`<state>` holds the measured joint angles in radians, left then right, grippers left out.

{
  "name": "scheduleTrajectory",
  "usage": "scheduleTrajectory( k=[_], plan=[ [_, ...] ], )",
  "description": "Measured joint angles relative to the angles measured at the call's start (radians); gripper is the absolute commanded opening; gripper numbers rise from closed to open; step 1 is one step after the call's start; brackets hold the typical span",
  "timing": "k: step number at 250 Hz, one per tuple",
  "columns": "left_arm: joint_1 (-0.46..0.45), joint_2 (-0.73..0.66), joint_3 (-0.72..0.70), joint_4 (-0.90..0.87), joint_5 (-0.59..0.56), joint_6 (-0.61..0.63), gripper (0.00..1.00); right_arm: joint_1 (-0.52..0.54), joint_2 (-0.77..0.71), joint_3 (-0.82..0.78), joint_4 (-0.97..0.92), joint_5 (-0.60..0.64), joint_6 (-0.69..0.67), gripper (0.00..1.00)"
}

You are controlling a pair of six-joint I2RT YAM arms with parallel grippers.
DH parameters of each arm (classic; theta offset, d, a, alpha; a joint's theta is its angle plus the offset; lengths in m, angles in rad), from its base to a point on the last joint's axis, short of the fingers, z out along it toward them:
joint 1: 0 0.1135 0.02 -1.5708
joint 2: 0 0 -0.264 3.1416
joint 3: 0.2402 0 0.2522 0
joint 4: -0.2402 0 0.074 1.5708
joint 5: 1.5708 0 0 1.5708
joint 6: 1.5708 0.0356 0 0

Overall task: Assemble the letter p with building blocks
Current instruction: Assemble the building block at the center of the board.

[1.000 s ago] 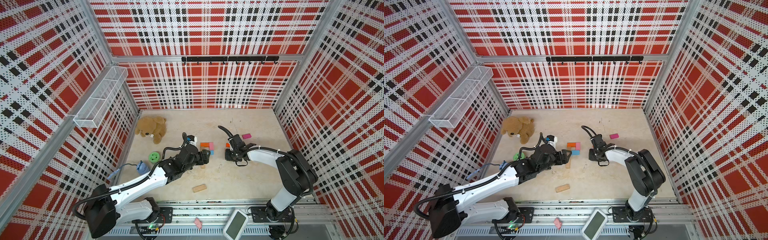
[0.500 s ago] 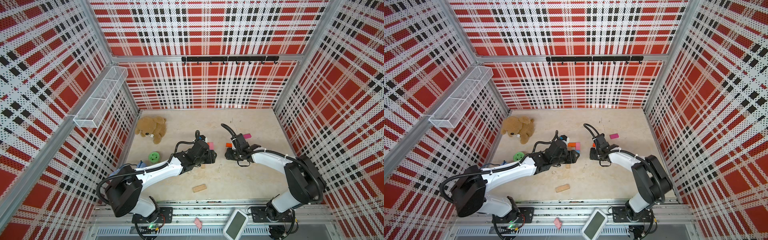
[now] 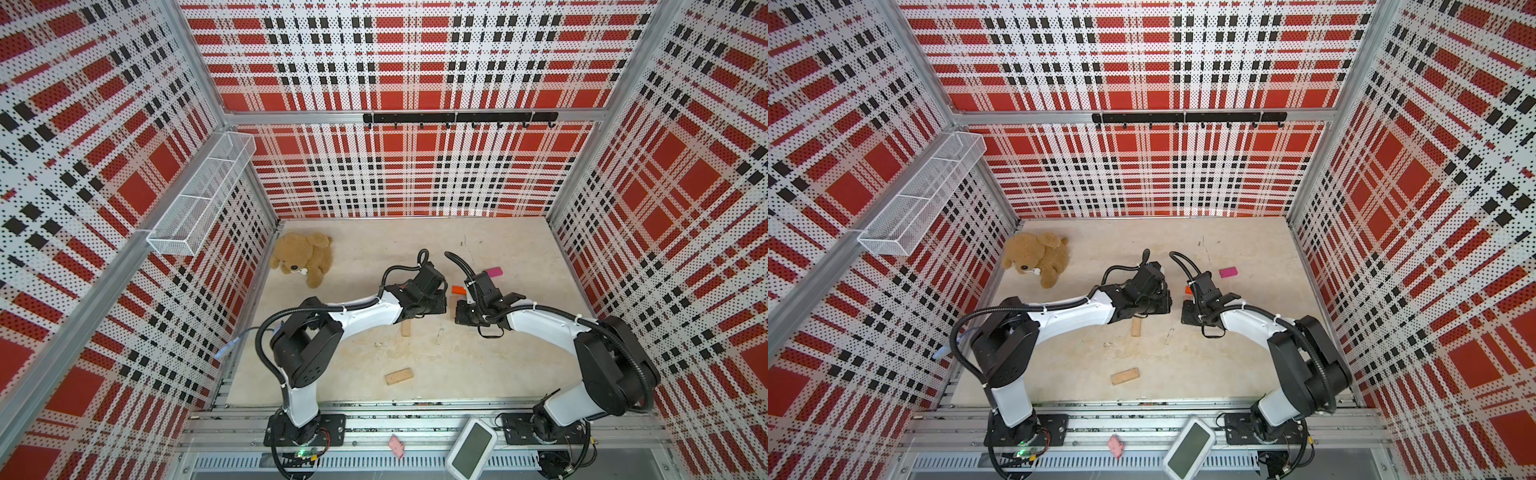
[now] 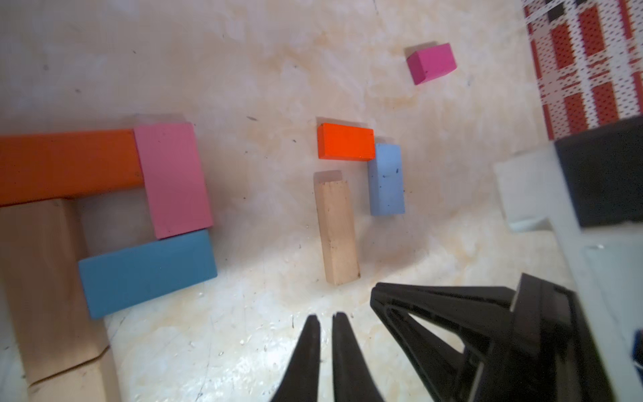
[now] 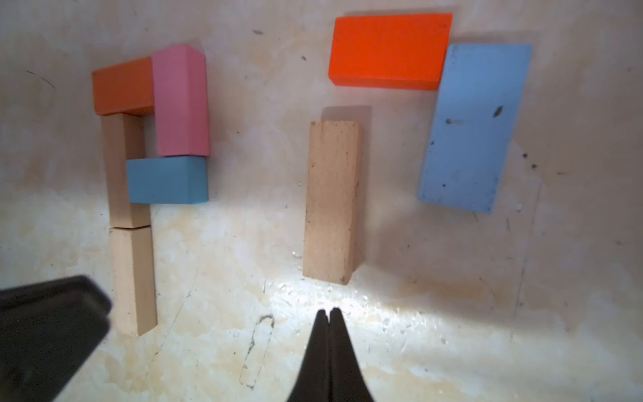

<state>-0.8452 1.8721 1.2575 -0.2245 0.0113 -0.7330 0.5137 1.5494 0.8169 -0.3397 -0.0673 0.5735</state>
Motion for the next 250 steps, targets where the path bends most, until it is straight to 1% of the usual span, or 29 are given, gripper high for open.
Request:
scheduleTrajectory(
  k=[62,119,152,198,250],
  plan=[
    [0.027,0.122,0.102,-0.018,0.038,-0.005,0.09,-0.027,0.055,-0.011,0.024,-0.04,0.019,0.01],
    [0.069,0.196,0.135,-0.009,0.093,-0.023,0.08,-0.068,0.068,-0.035,0.072,-0.092,0.048,0.02],
    [0.085,0.227,0.15,-0.007,0.125,-0.024,0.08,-0.071,0.074,-0.036,0.091,-0.108,0.053,0.02],
    [0.089,0.277,0.207,-0.004,0.165,-0.024,0.08,-0.073,0.074,-0.041,0.102,-0.114,0.06,0.03],
    [0.085,0.297,0.235,-0.001,0.181,-0.024,0.09,-0.073,0.074,-0.041,0.103,-0.116,0.066,0.03]
  ],
)
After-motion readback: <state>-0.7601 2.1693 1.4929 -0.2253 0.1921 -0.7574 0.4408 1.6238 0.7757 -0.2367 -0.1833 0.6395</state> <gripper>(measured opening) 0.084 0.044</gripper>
